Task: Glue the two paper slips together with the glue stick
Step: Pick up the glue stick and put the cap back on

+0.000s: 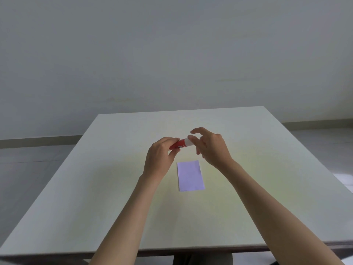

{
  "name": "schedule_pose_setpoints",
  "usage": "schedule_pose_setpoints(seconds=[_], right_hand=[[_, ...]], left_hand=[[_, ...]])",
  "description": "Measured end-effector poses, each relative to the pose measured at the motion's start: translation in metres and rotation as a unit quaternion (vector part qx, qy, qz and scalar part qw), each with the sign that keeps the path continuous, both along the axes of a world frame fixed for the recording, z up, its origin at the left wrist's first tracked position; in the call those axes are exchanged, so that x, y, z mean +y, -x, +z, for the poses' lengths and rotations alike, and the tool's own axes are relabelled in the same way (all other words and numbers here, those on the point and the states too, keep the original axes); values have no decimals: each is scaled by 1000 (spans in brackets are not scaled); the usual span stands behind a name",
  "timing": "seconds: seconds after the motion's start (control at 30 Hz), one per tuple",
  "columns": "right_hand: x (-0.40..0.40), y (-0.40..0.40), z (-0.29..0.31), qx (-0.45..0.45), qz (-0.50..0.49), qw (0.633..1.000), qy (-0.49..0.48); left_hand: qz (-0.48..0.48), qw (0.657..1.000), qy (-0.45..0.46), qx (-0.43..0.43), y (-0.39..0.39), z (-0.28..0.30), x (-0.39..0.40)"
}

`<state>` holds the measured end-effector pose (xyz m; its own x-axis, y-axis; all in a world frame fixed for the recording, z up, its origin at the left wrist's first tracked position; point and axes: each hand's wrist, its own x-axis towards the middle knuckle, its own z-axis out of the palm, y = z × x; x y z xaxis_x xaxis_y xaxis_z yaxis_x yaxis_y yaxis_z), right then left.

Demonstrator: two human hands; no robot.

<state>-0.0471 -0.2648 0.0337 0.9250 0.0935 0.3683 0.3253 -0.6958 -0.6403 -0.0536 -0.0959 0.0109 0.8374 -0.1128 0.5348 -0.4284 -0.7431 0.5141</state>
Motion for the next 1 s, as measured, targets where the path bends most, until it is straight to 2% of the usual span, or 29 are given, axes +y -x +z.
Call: schedule_pose_setpoints(seconds=[0.07, 0.2, 0.27, 0.4, 0.47, 0.53, 0.7, 0.9, 1.0], right_hand=[[-2, 2, 1, 9, 3, 1000, 3], [-4, 0, 1, 30, 71, 997, -29], [-1, -2, -1, 37, 49, 998, -33], [0, -6, -2, 13, -40, 997, 65], [-2, -4, 4, 23, 19, 999, 38], [-2, -3, 6, 35, 82, 995, 52], [5, -10, 5, 35, -16, 997, 72], [6, -8, 9, 11, 69, 994, 82], [10, -12, 6, 20, -17, 995, 96]], left_hand=[[4, 1000, 4, 1, -2, 1, 1], [4, 1000, 6, 2, -3, 1, 2], [2, 1000, 5, 1, -3, 0, 2], [7, 1000, 10, 5, -3, -3, 2], [13, 1000, 8, 7, -3, -4, 4], [16, 1000, 5, 8, -3, -5, 5], [14, 1000, 0, 12, 0, -8, 3], [1, 1000, 1, 7, 0, -7, 5], [-1, 1000, -2, 1, 1, -7, 5]])
